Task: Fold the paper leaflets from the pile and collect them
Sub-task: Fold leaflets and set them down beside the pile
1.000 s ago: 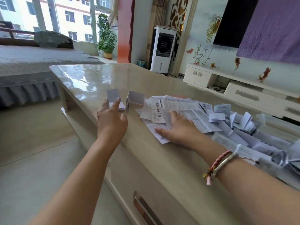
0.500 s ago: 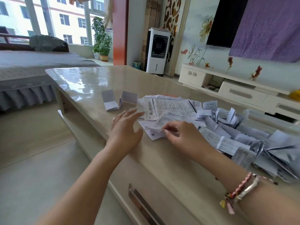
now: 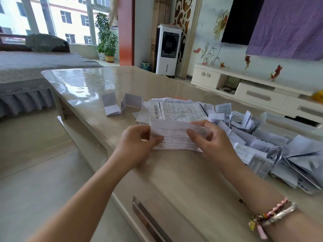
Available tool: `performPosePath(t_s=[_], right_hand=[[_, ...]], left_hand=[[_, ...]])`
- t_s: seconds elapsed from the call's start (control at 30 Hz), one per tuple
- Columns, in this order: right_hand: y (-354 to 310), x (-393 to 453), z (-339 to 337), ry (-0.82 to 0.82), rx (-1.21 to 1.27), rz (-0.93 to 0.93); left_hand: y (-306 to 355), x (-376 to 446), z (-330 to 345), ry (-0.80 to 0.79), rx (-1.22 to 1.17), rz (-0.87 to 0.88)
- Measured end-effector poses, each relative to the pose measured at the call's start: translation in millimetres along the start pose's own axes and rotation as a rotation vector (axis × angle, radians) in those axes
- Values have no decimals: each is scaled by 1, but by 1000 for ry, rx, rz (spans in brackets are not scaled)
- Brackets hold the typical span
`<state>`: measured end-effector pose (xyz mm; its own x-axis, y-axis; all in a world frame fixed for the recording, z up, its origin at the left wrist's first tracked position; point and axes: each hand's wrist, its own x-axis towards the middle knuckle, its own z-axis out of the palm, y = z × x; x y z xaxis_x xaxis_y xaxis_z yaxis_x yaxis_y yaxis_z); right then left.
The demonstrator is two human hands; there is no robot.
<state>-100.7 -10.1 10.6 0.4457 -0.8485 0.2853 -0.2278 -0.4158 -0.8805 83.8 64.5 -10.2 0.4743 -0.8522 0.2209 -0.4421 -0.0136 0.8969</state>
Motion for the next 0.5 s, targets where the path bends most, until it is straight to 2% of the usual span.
performPosePath(t_s=[0.13,0.33,0.43,0.5], right_hand=[[9,-1,5,61,-44,-25],[22,1,14,3,-630,-89],[23,0,15,-3,-840,-119],[23,-1,13,8,-867,-178]], left_hand=[[1,-1,-1,12,-93,-57],[-1,-11,12,65,490,-3],[0,-15,15,54,616,70],[-1,-15,13,34,635,151]])
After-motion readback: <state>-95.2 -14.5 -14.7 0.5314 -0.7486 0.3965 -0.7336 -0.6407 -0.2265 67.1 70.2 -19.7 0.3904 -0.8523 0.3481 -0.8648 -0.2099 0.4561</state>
